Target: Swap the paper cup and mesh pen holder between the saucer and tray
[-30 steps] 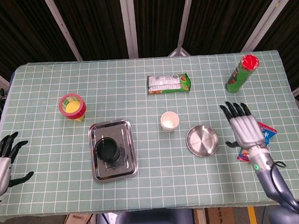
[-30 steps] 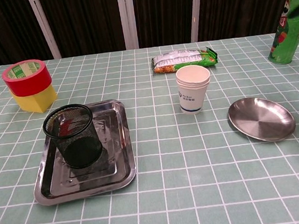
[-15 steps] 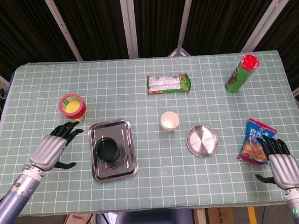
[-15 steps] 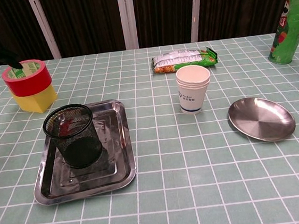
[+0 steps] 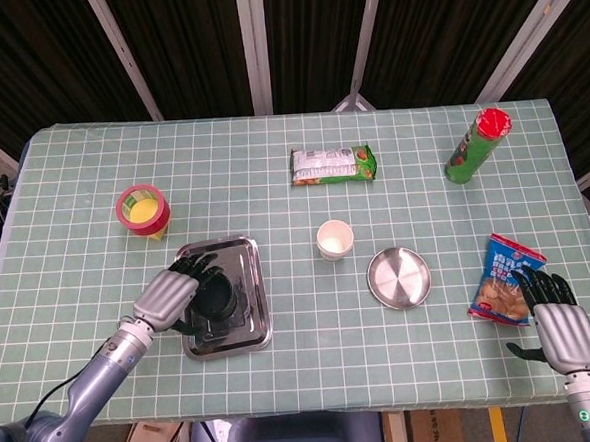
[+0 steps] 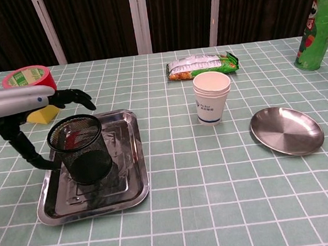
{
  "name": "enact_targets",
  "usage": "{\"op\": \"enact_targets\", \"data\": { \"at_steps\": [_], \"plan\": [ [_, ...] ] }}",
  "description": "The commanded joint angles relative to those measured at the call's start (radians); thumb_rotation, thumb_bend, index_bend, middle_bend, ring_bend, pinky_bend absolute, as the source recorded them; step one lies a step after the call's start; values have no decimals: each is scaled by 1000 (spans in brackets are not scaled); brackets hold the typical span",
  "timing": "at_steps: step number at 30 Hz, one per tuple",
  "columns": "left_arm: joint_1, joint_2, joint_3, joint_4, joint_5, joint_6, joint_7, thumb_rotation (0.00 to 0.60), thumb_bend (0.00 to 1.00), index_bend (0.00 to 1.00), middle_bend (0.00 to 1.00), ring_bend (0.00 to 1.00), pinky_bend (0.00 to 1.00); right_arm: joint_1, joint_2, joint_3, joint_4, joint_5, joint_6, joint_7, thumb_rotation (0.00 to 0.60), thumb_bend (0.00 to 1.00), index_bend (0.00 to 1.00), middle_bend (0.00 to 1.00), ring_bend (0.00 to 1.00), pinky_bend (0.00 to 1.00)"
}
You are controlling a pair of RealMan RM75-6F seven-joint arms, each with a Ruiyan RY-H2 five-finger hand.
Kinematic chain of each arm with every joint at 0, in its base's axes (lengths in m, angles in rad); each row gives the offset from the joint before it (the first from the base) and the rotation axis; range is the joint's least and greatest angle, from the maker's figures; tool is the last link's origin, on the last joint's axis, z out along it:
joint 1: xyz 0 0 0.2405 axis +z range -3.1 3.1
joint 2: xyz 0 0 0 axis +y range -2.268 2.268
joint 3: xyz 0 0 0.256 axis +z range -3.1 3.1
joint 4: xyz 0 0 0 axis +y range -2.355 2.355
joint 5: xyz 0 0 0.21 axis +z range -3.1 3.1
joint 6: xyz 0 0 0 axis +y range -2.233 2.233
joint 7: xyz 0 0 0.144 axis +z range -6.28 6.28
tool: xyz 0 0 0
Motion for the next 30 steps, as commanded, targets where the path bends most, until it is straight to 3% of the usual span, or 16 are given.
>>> {"op": "enact_targets", "data": {
  "at_steps": [1, 5, 8, 14, 17, 22, 30],
  "plan": [
    [-16, -45, 9, 31, 9, 22, 22, 600, 0, 143, 0, 0, 94, -7, 3, 8, 0, -5, 1, 6, 600, 0, 37, 0, 0, 0],
    [-24, -85, 17, 63, 18, 38, 25, 600, 0, 143, 0, 0, 114, -16, 6, 19, 0, -10, 0, 15, 600, 0, 37, 0, 0, 0],
    [-29, -99, 26, 77, 15, 40, 27, 600, 36, 164, 46, 23, 183, -21, 7, 26, 0, -15, -1, 21, 600, 0, 37, 0, 0, 0],
    [-38, -113, 33, 99, 23, 50, 27, 600, 334, 313, 259, 214, 343, -27, 9, 36, 1, -20, -19, 40, 600, 0, 37, 0, 0, 0],
    [-40, -115, 36, 106, 41, 59, 14, 600, 403, 362, 315, 258, 380, -31, 9, 43, 3, -27, -19, 45, 600, 0, 37, 0, 0, 0],
    [-44, -112, 23, 104, 74, 87, -11, 600, 466, 426, 359, 288, 409, -41, 8, 53, 3, -30, -16, 55, 600, 0, 36, 0, 0, 0],
    [-76, -116, -51, 47, 163, 123, -156, 600, 450, 436, 358, 291, 412, -50, 13, 76, 10, -9, -27, 75, 600, 0, 37, 0, 0, 0]
  ]
}}
